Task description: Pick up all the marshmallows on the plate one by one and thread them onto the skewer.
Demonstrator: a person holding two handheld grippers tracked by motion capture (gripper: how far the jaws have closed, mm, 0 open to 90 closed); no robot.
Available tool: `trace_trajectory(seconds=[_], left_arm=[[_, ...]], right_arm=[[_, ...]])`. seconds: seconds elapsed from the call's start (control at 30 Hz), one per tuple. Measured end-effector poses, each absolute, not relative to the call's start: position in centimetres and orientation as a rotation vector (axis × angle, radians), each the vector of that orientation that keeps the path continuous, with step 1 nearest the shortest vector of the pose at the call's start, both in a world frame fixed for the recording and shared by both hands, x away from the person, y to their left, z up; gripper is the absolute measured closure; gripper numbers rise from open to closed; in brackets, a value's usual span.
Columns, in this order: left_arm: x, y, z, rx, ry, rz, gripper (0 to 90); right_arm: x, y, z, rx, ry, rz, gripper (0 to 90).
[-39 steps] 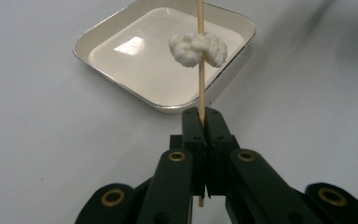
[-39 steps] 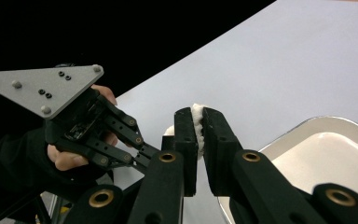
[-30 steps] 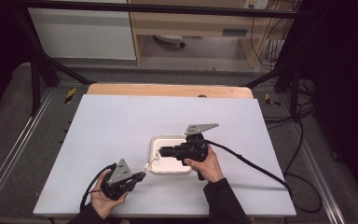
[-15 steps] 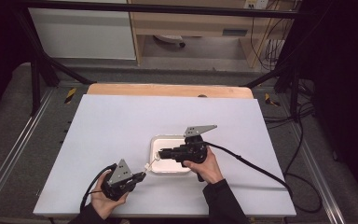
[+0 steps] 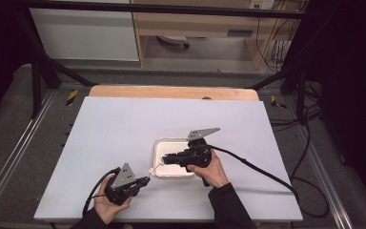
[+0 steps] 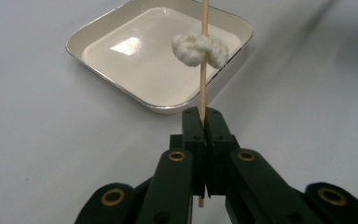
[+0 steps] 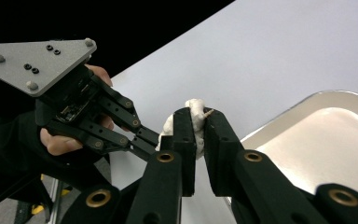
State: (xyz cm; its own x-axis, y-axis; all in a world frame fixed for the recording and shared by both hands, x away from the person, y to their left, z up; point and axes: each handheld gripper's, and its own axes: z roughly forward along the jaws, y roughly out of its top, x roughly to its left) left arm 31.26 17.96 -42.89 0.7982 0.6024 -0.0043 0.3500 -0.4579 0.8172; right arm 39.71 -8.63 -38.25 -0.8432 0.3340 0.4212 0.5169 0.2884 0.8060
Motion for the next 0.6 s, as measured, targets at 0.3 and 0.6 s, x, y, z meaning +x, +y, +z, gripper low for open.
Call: trace_trajectory(seconds=[0.3,0.6], left_arm=[[31.8,18.2,-42.9,2.053,0.717,0.383,89.0],[31.9,18.5,-42.8,2.028,0.757,0.369,89.0]], right_arm=[[39.0,-9.6,-37.4,-0.818,-2.426,-1.720,54.5],[39.0,-11.7,-38.0,-0.912,-2.488,-1.736,29.0]])
